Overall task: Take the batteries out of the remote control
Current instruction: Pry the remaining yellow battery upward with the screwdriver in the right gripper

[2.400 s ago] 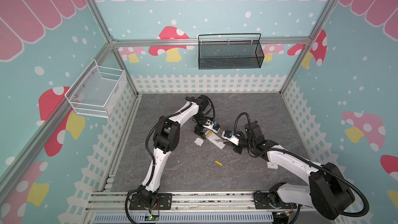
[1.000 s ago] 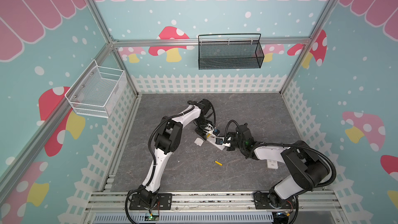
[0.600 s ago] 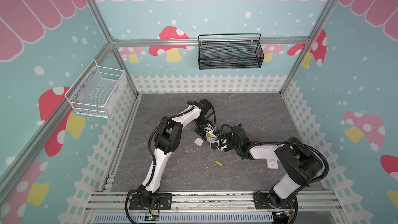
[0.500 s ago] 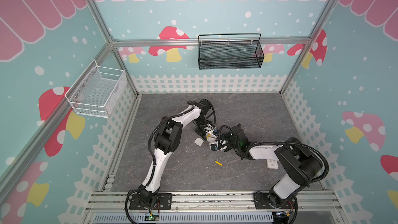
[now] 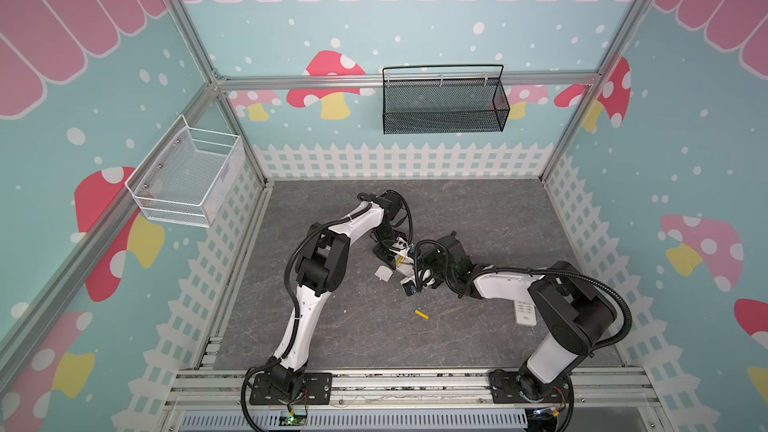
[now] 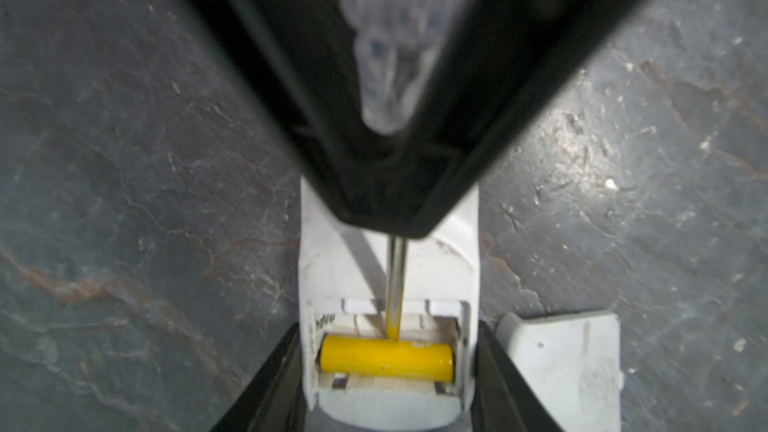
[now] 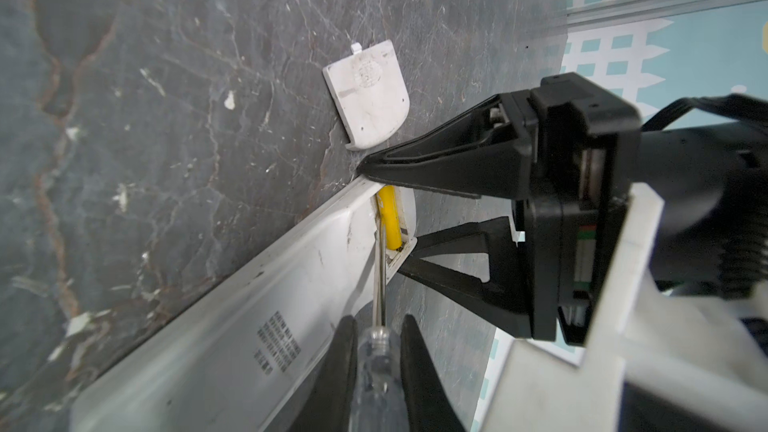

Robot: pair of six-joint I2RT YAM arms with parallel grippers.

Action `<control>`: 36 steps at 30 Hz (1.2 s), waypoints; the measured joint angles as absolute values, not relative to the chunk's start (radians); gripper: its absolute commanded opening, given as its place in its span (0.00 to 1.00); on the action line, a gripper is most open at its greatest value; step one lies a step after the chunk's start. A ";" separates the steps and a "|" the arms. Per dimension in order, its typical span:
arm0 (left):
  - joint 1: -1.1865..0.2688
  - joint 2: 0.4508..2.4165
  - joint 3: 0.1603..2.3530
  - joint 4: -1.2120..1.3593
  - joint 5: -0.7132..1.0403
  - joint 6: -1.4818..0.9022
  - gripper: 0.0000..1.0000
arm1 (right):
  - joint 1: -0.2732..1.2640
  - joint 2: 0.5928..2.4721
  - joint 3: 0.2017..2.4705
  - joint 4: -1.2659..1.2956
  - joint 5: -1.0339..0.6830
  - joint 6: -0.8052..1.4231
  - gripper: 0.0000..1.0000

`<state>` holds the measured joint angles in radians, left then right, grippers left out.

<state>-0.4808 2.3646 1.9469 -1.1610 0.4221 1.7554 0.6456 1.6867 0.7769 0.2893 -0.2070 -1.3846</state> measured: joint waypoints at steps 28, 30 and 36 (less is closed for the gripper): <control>-0.499 2.360 1.955 -1.183 0.355 1.754 0.53 | 0.697 1.779 0.598 0.768 -0.112 -1.093 0.00; -0.501 2.360 1.955 -1.180 0.354 1.754 0.61 | 0.696 1.779 0.585 0.791 -0.112 -1.073 0.00; -0.519 2.358 1.953 -1.164 0.377 1.733 0.83 | 0.696 1.779 0.572 0.816 -0.112 -1.027 0.00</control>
<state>-0.5194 2.3581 1.9533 -1.1645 0.3767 1.7332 0.6956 1.7786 0.5716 0.8162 -0.1116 -1.0271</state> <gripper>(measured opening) 0.784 0.164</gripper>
